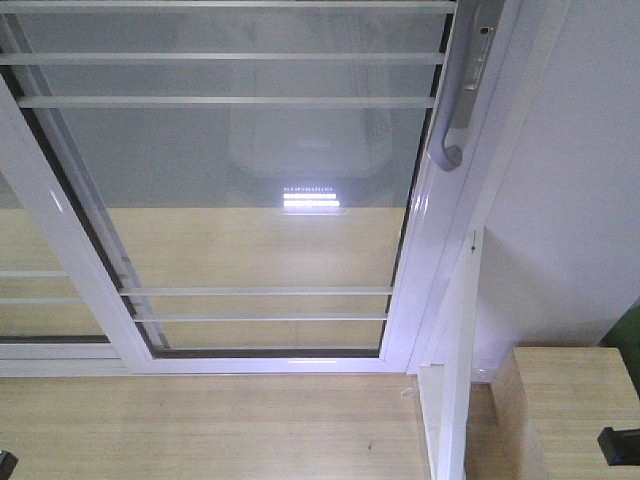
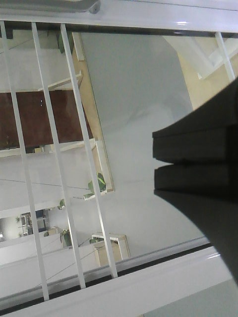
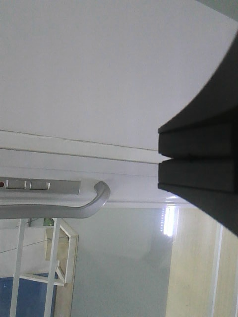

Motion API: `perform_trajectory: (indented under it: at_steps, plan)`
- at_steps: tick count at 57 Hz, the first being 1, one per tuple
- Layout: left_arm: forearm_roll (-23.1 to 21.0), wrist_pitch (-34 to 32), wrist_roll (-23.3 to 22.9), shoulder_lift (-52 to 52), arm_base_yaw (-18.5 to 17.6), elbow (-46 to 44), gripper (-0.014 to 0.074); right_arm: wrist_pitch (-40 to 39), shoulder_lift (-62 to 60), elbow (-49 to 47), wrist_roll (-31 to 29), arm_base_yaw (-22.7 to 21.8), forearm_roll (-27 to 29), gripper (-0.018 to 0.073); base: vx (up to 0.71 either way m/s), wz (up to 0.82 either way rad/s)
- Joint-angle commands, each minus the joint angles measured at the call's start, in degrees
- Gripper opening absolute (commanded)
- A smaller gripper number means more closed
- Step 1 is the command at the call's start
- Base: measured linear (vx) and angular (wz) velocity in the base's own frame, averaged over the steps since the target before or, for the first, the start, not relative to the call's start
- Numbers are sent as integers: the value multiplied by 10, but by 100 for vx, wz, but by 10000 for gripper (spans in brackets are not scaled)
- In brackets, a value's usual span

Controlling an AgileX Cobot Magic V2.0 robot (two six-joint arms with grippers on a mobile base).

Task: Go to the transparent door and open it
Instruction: 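Stop the base in front of the door near its silver handle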

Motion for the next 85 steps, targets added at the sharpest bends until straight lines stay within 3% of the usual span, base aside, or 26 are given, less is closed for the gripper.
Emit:
perform_trajectory:
  at_steps: [1,40,46,57,62,76,85]
  plan:
    - [-5,-37,-1,9,2,8,-6,-45,-3,1,-1,-1,-5,1,0,0]
    - [-5,-35,-1,9,1,8,-6,-50,-3,1,-3,-2,-6,1,0,0]
    - [-5,-35,-1,9,1,8,-6,-90,-3,1,-14,-2,-7,1,0,0]
    - [-5,-35,-1,9,1,8,-6,-259,-3,1,-7,-2,-4,1,0,0]
    - [-5,-35,-1,9,1,8,-6,-298,-3,0,-8,-2,-4,1,0,0]
    - [-5,-35,-1,9,1,8,-6,-226,-3,0,-6,-2,-4,1,0,0]
    - [-5,-35,-1,9,1,8,-6,-238,-3,0,-8,-2,-4,1,0,0]
